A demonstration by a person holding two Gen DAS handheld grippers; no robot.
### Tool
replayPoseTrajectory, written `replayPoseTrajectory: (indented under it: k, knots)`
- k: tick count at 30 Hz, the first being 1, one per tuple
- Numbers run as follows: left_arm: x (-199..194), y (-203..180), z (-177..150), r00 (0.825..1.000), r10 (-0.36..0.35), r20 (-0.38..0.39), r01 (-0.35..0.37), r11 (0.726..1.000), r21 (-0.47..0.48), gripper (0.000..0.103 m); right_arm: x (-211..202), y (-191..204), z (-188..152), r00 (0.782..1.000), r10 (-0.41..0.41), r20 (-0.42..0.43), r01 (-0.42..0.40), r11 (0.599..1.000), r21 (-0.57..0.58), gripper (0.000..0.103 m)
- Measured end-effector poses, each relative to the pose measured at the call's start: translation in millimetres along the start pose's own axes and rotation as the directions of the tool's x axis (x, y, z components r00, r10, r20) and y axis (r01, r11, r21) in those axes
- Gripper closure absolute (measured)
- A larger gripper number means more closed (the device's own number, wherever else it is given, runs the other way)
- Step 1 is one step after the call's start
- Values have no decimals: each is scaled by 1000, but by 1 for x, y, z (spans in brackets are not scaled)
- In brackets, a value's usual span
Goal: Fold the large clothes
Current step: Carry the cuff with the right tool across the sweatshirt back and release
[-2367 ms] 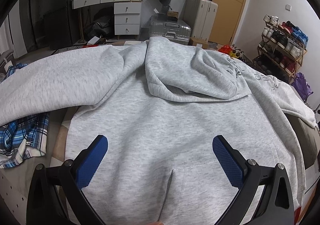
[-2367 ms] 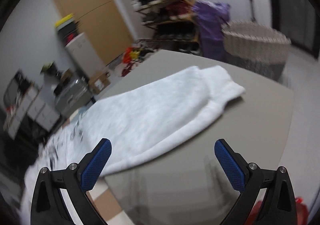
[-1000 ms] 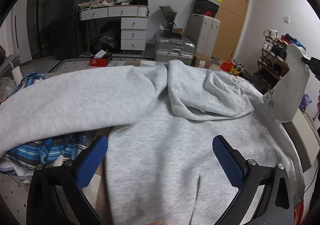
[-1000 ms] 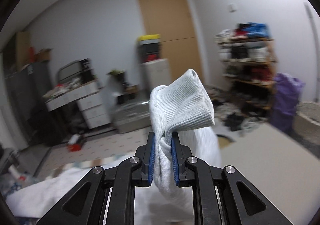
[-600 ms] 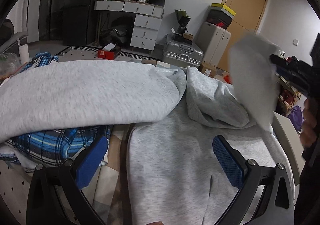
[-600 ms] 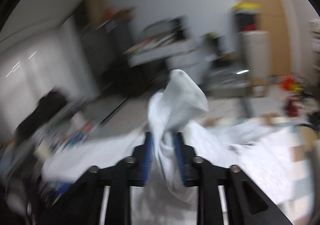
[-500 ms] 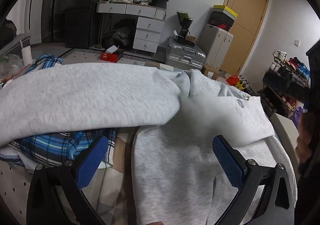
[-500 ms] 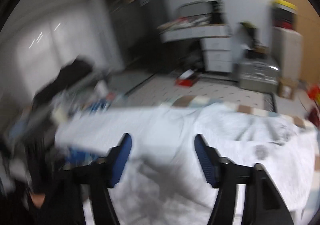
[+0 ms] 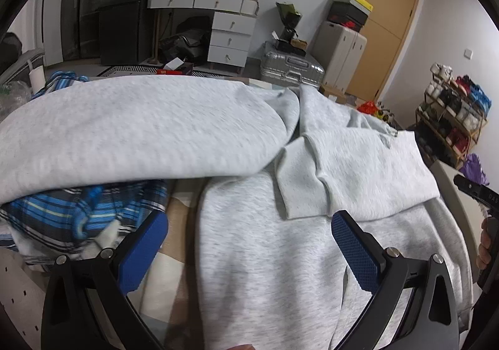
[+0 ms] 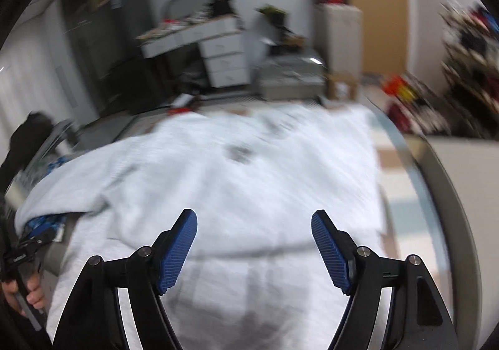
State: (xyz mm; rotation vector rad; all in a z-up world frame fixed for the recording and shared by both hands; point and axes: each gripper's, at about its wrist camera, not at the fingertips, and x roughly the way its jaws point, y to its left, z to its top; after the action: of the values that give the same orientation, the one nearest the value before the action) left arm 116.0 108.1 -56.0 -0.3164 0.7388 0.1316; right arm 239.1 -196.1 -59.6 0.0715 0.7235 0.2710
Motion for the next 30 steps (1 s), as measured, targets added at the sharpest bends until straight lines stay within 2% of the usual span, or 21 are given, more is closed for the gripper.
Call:
replayPoseTrajectory:
  k: [4, 9, 10, 11, 12, 13, 14, 15, 17, 19, 20, 22, 24, 26, 27, 28, 29, 30]
  knots:
    - [5, -7, -2, 1000, -5, -28, 6, 1000, 9, 1, 5, -54, -9, 995, -82, -64, 91, 985, 147, 27]
    - [2, -18, 0, 999, 10, -36, -9, 999, 44, 1, 29, -95, -23, 985, -75, -156, 112, 963, 246, 28]
    - [1, -19, 0, 999, 16, -37, -14, 999, 49, 1, 37, -98, -26, 981, -79, -179, 123, 961, 249, 34]
    - [0, -18, 0, 999, 20, -38, -18, 998, 52, 1, 39, -102, -29, 979, -77, -187, 123, 961, 247, 45]
    - [1, -20, 0, 999, 25, -40, -23, 998, 56, 1, 45, -101, -31, 978, -68, -196, 115, 964, 239, 50]
    - [0, -21, 0, 999, 29, -44, -26, 998, 63, 1, 49, -100, -31, 979, -56, -197, 101, 969, 226, 64]
    - [1, -23, 0, 998, 34, -47, -30, 997, 69, 1, 49, -99, -30, 980, -45, -191, 88, 971, 221, 92]
    - [1, -24, 1, 998, 39, -47, -36, 997, 75, 1, 47, -103, -31, 983, -27, -183, 70, 969, 237, 95]
    - [2, -27, 1, 997, 53, -47, -49, 995, 87, 1, 31, -134, -34, 994, 33, -107, 10, 925, 380, 96]
    - [3, -26, 1, 997, 60, -46, -56, 994, 91, 1, 26, -157, -42, 993, 78, -86, -27, 873, 487, 95]
    - [5, -25, 2, 997, 63, -52, -58, 994, 88, 1, 27, -161, -47, 992, 67, -109, -5, 870, 492, 95]
    - [12, -24, 3, 996, 62, -64, -57, 995, 82, 1, 28, -157, -52, 989, -9, -149, 73, 902, 425, 93]
    - [18, -24, 4, 995, 67, -77, -61, 995, 85, 1, 24, -147, -51, 982, -69, -177, 129, 927, 353, 80]
    - [23, -26, 5, 994, 70, -87, -61, 993, 101, 1, 15, -140, -49, 974, -150, -169, 196, 933, 301, 63]
    - [23, -28, 5, 994, 70, -89, -61, 992, 106, 1, 9, -139, -48, 975, -162, -151, 202, 933, 298, 57]
    - [24, -29, 5, 994, 69, -90, -59, 992, 113, 1, 1, -137, -46, 980, -156, -122, 186, 936, 300, 45]
    - [26, -29, 5, 993, 70, -92, -59, 992, 116, 1, -5, -135, -44, 984, -147, -99, 170, 938, 303, 38]
    - [26, -30, 5, 993, 71, -95, -60, 991, 116, 1, -12, -134, -42, 987, -139, -76, 155, 941, 301, 38]
